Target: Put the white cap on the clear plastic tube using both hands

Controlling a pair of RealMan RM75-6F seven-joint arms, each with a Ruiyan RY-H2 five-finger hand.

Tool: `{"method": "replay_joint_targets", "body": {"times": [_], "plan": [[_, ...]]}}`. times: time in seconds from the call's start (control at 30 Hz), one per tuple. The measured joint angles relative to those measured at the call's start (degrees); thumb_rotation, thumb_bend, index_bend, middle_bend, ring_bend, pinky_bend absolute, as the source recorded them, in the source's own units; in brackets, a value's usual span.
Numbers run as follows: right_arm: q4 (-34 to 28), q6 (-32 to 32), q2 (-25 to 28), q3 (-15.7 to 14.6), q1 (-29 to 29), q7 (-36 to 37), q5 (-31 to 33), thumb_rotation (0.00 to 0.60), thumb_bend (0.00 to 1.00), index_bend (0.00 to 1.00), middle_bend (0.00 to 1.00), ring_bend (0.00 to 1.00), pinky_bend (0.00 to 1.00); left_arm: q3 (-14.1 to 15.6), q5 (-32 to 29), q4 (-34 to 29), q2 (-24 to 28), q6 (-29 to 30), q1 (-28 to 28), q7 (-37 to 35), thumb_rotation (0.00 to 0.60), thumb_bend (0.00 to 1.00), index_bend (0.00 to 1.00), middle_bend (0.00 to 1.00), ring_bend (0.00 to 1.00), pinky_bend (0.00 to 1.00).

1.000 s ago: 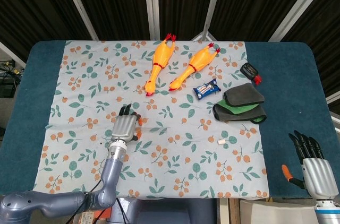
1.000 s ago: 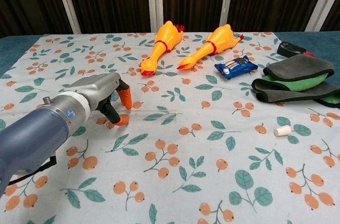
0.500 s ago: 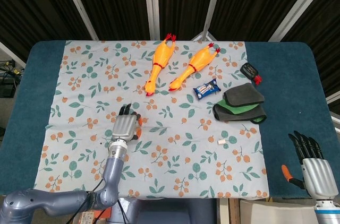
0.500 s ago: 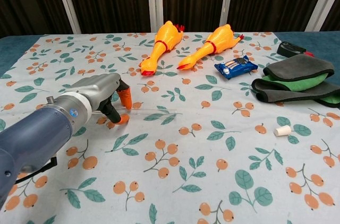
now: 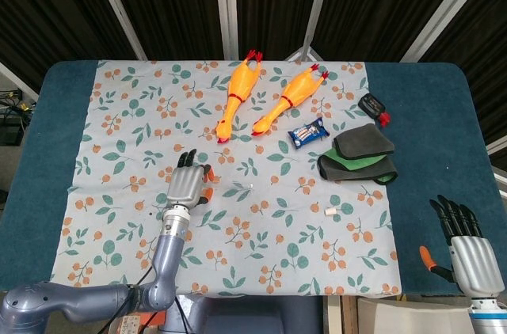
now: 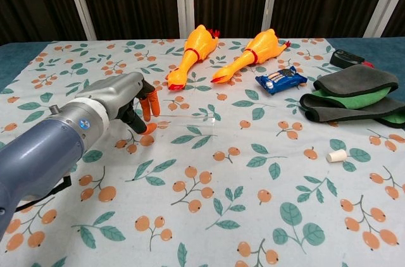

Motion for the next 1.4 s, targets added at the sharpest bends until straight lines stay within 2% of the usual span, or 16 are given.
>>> {"method": "replay_joint_targets", "body": {"times": [0.37, 0.73, 1.07, 1.23, 1.4], "plan": [[0.64, 0.85, -0.24, -0.17, -0.18, -1.07, -1.11, 0.600, 0.40, 0.00, 0.00, 0.00, 0.00, 1.21, 5.29, -1.14, 2.32, 0.03, 1.97, -7.54, 0.600, 0.60, 0.66, 0.52, 0.05, 0.00], [1.04, 0.86, -0.97, 0.05, 0.50, -4.28, -2.58, 0.600, 0.40, 0.00, 0.00, 0.00, 0.00, 2.78, 12.71, -2.66, 7.80, -2.15, 4.09, -17.52, 0.600, 0.61, 0.66, 0.52, 0.05, 0.00], [-1.19, -4.16, -4.29, 1.90, 4.46, -10.17, -1.81, 0.600, 0.40, 0.00, 0.00, 0.00, 0.00, 1.90, 14.97, -3.71, 10.86, -5.22, 4.05, -23.62, 0.600, 0.61, 0.67, 0.52, 0.05, 0.00], [-3.88, -8.55, -5.88, 3.94, 8.09, -13.78, -0.26, 0.600, 0.40, 0.12, 0.01, 0.00, 0.00, 1.09, 16.18, -4.12, 12.49, -6.18, 3.88, -26.71, 0.600, 0.61, 0.67, 0.52, 0.05, 0.00], [-6.05, -14.29, -7.92, 6.66, 12.60, -17.59, 3.38, 0.600, 0.40, 0.23, 0.07, 0.00, 0.00, 0.15, 17.76, -5.43, 14.77, -6.61, 3.83, -29.93, 0.600, 0.61, 0.67, 0.52, 0.05, 0.00]]}}
